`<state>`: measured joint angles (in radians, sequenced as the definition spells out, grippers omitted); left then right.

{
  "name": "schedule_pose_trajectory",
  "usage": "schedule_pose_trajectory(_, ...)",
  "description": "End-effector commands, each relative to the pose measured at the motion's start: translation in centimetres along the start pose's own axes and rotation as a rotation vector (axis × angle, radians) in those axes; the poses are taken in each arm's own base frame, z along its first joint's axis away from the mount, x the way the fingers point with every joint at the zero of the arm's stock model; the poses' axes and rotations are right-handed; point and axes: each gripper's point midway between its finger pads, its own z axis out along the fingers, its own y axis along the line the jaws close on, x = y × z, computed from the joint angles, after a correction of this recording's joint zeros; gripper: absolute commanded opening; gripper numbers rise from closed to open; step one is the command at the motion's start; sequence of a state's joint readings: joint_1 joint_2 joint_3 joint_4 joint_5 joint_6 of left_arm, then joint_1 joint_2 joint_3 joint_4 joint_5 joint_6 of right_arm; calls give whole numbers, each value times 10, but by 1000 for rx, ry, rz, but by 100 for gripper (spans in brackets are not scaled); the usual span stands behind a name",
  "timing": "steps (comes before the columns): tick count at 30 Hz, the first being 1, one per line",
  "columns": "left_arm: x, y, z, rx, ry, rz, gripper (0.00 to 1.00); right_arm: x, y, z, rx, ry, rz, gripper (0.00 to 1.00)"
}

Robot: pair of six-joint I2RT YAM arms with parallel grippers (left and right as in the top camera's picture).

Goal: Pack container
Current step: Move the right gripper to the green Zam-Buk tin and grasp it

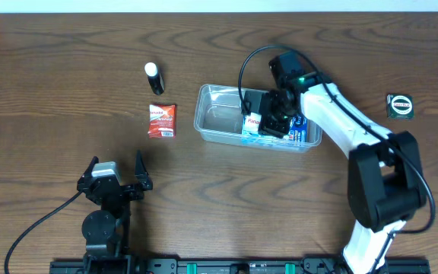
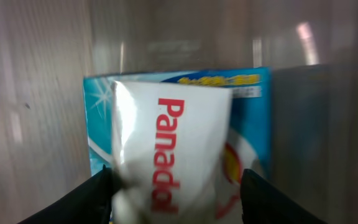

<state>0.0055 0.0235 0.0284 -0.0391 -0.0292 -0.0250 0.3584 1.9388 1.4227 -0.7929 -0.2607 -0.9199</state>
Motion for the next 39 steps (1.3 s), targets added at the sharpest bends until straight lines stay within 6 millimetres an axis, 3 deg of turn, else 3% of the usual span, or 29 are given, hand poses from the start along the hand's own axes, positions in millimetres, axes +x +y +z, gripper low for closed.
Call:
schedule_pose_trajectory(1,19,4,2,-17,53,14,98,-29,-21,-59,131,-109,66,64)
schedule_pose_trajectory(5,19,4,2,-17,53,14,98,-29,-39,-108,266,-162,169,66)
schedule_pose_trajectory(8,19,4,2,-17,53,14,98,-13,-56,-150,369,-208,326,70)
schedule_pose_trajectory(12,19,4,2,-17,53,14,98,49,-89,-192,533,-187,640,74)
schedule_pose_trajectory(16,19,4,2,-17,53,14,98,121,-109,-206,587,-136,848,83)
schedule_pose_trajectory(20,19,4,2,-17,53,14,98,182,-121,-201,595,-72,985,99)
schedule_pose_trajectory(27,19,4,2,-17,53,14,98,268,-127,-144,492,60,1169,99)
schedule_pose_trajectory(33,19,4,2,-17,53,14,98,317,-131,-96,437,120,1251,99)
schedule_pose_trajectory(39,19,4,2,-17,53,14,98,339,-139,-92,467,109,1283,99)
